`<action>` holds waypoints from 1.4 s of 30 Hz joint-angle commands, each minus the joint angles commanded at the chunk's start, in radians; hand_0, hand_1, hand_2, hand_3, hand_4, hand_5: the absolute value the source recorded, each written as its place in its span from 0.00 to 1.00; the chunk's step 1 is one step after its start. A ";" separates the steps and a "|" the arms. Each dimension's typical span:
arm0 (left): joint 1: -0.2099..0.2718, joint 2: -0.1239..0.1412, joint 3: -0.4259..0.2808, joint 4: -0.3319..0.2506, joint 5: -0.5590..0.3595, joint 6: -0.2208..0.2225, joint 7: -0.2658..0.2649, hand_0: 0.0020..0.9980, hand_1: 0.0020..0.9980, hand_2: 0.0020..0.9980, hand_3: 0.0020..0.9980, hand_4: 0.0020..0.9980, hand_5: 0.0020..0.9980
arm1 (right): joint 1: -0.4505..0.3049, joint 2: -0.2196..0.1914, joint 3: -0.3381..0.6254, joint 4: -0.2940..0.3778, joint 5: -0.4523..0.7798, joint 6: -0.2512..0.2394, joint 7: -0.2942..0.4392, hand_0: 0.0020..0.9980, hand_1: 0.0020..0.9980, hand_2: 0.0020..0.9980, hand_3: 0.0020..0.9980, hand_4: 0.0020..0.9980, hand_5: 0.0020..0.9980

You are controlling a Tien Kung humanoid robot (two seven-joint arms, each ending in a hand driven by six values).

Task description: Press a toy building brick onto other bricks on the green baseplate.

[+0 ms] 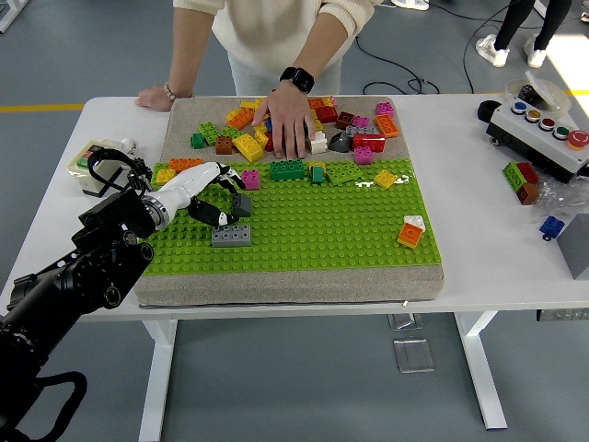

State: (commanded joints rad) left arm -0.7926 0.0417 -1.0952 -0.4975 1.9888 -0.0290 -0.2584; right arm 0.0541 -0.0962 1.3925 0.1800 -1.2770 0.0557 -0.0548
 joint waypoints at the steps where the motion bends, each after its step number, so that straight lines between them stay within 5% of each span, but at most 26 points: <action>1: 0.000 0.000 0.000 0.000 -0.001 0.002 0.000 0.76 0.71 0.59 0.62 0.85 0.03 | 0.000 0.000 0.000 0.000 0.000 0.000 0.000 0.76 0.69 0.73 0.69 0.97 0.49; 42: 0.002 -0.010 -0.001 0.011 -0.060 0.016 -0.027 0.62 0.60 0.56 0.53 0.72 0.00 | 0.000 0.000 0.010 0.000 0.001 -0.001 0.001 0.76 0.69 0.73 0.69 0.98 0.50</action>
State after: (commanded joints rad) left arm -0.7902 0.0320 -1.0966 -0.4868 1.9286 -0.0135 -0.2859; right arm 0.0545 -0.0960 1.4027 0.1800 -1.2759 0.0548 -0.0541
